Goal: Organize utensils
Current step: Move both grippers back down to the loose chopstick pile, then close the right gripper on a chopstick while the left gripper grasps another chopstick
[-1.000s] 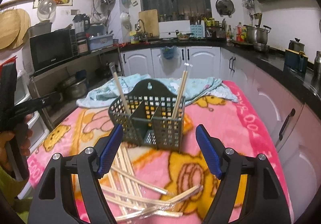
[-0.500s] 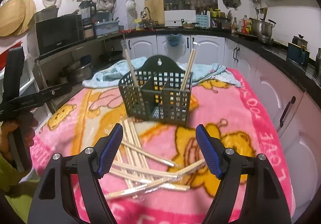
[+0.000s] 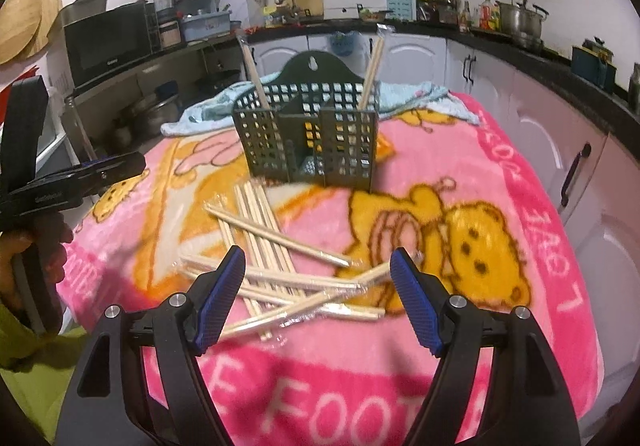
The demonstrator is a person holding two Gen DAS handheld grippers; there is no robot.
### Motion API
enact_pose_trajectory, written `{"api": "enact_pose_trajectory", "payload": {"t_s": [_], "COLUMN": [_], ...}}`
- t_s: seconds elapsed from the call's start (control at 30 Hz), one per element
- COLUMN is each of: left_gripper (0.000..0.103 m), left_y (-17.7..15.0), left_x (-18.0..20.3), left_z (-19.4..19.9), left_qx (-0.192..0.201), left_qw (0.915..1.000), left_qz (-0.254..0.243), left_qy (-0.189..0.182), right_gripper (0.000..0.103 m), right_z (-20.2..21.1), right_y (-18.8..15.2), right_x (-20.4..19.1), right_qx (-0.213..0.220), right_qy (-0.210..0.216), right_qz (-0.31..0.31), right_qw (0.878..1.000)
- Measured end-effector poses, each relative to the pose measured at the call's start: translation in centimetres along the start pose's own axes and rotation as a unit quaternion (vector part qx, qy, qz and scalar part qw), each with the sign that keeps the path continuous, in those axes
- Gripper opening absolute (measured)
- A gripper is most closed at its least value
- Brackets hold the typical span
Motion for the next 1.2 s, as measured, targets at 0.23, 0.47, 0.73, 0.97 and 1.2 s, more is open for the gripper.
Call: {"api": "enact_pose_trajectory", "payload": {"t_s": [0.23, 0.47, 0.73, 0.97, 1.2], "left_gripper": [0.092, 0.092, 0.072, 0.053, 0.041], "left_y": [-1.3, -2.7, -3.6, -4.3, -4.3], "left_x": [-0.1, -0.2, -1.3, -3.2, -3.7], "left_z": [-1.5, -3.5, -6.6, -9.3, -10.3], "left_qx": [-0.021, -0.046, -0.072, -0.092, -0.094], "left_qw": [0.9997, 0.9983, 0.9946, 0.9829, 0.9794], "left_qz": [0.007, 0.019, 0.053, 0.13, 0.146], "left_qy": [-0.01, -0.03, -0.053, -0.093, -0.103], "right_gripper": [0.066, 0.057, 0.049, 0.047, 0.04], "right_z": [-1.1, -2.9, -5.0, -5.8, -6.5], "right_y": [-0.8, -1.4, -1.8, -2.0, -2.3], "right_x": [1.4, 2.4, 3.4, 3.9, 4.2], "right_qx": [-0.021, -0.045, -0.064, -0.073, -0.086], "right_qy": [-0.002, 0.003, 0.004, 0.014, 0.026], "right_qz": [-0.025, -0.051, -0.074, -0.088, -0.101], "right_qw": [0.999, 0.998, 0.995, 0.993, 0.991]}}
Point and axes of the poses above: each gripper's, at about its wrist camera, not at the fingertips, and z roughly against the way its jaws point, x to its right, y to its top, the point moved 6 cm from there along -z, roughly the way its jaws point, and after that the axes turned 8 degrees about -z, right-handed, at the moved point
